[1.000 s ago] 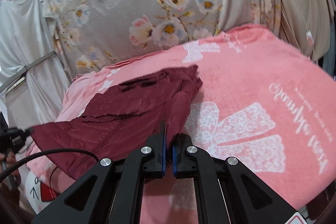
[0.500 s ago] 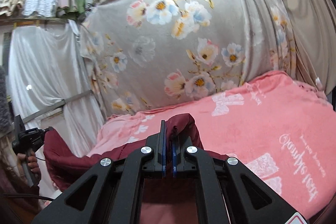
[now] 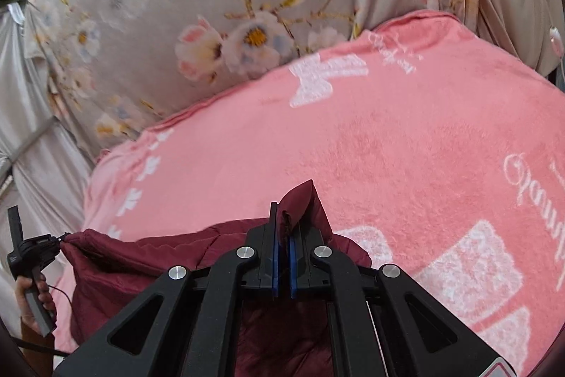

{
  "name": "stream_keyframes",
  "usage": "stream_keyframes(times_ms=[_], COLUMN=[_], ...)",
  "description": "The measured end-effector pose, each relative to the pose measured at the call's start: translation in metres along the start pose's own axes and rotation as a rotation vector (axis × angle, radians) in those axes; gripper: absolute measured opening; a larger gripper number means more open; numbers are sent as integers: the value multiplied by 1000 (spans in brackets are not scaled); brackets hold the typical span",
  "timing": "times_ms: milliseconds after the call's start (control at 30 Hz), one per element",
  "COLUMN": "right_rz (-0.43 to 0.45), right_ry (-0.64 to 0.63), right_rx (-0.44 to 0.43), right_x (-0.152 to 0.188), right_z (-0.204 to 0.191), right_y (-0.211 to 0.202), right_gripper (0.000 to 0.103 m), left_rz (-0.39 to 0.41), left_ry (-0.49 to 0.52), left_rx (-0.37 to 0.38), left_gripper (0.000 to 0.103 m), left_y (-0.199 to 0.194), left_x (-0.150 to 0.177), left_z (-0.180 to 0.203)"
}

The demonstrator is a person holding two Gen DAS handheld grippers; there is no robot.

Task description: Fold large clothes

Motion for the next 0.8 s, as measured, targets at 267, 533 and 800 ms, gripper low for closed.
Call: stream_keyframes(times_ms=[267,533,800], right_rz=[-96,95,275], right_ry=[-70,-5,-239], right_rx=[94,97,59], right_x=[19,-19,-27], right_z=[-2,-2,-79], right_y=[49,-24,-136], right_gripper=[6,38,45], left_rz=[-95,-13,187], left_ry=[-7,-71,5], left_rx=[-119,-142,-33], left_gripper=[9,57,57], left_y=[71,47,-122], left_x=[32,18,-14], left_z=[-29,-49,-20])
Point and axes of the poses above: each gripper's, at about its wrist camera, not at the fingertips, and y roughly the way its jaws point, z to its right, x to its underside, the point moved 9 cm from there along y, roughly the way its jaws point, and after that the axes turned 8 degrees about -y, right-handed, at the moved point
